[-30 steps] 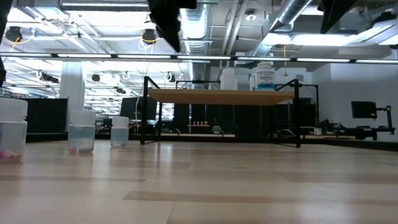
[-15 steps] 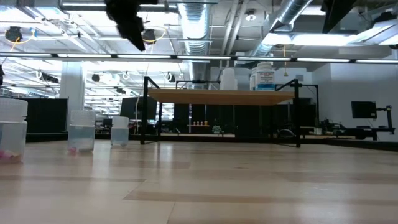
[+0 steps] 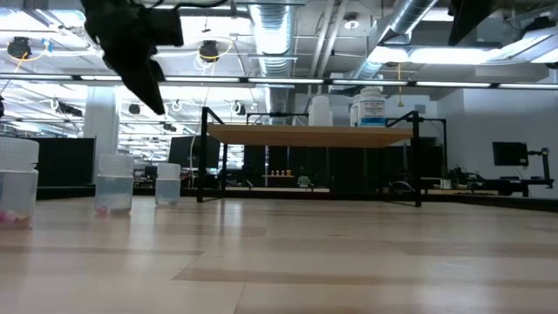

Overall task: Pick and place medicine bottles onto shelf by color
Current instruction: Put the small transparent pill bottle on the shelf

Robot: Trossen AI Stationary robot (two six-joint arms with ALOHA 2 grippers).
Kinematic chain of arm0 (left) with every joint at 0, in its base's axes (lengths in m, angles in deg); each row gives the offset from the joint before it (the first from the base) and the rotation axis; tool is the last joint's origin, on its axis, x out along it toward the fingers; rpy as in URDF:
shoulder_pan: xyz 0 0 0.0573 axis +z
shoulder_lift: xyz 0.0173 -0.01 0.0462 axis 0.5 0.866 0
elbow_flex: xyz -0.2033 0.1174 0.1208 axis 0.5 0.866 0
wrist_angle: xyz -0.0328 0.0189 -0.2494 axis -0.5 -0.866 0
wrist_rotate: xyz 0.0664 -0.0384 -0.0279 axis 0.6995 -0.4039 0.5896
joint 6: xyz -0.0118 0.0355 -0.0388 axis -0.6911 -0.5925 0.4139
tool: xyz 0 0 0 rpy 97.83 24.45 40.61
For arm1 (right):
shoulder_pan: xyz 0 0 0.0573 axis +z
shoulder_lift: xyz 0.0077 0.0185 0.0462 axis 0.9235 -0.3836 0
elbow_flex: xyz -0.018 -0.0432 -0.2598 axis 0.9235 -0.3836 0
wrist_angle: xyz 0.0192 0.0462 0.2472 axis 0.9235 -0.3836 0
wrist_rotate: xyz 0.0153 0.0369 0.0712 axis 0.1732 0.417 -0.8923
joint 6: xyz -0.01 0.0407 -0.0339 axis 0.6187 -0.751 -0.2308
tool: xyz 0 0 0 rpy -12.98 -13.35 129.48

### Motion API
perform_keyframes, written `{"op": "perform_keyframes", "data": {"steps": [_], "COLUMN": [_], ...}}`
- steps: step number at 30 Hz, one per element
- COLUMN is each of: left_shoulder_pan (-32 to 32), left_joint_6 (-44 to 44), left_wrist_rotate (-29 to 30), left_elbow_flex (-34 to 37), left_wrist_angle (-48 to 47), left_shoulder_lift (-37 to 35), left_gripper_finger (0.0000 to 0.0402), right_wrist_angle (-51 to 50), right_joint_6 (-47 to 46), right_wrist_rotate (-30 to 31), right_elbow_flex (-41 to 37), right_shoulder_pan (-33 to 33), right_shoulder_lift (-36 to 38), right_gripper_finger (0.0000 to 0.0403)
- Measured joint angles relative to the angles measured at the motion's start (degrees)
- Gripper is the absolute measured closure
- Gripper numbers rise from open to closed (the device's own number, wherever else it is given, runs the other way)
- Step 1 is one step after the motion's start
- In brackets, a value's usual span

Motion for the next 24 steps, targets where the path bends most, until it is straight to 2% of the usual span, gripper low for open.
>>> {"op": "perform_keyframes", "data": {"steps": [5,8,11,24], "left_shoulder_pan": [0.02,0.00,0.00,0.07], "left_joint_6": [-3.34,-4.93,-5.79,-6.29], "left_wrist_rotate": [3.46,6.01,7.75,8.91], "left_elbow_flex": [2.43,2.55,2.57,2.57], "left_wrist_angle": [4.76,5.86,6.58,8.59], "left_shoulder_lift": [3.70,6.38,8.62,19.81], "left_gripper_finger": [0.0127,0.0113,0.0112,0.0118], "right_wrist_angle": [0.27,0.27,0.25,0.23], "right_joint_6": [0.02,0.17,0.17,0.61], "right_wrist_rotate": [0.00,0.00,0.00,0.00], "right_elbow_flex": [0.00,0.00,0.00,0.00], "right_shoulder_pan": [0.00,0.00,0.02,0.00], "right_shoulder_lift": [-0.02,0.00,0.00,-0.01], "right_gripper_finger": [0.0155,0.0155,0.0155,0.0155]}}
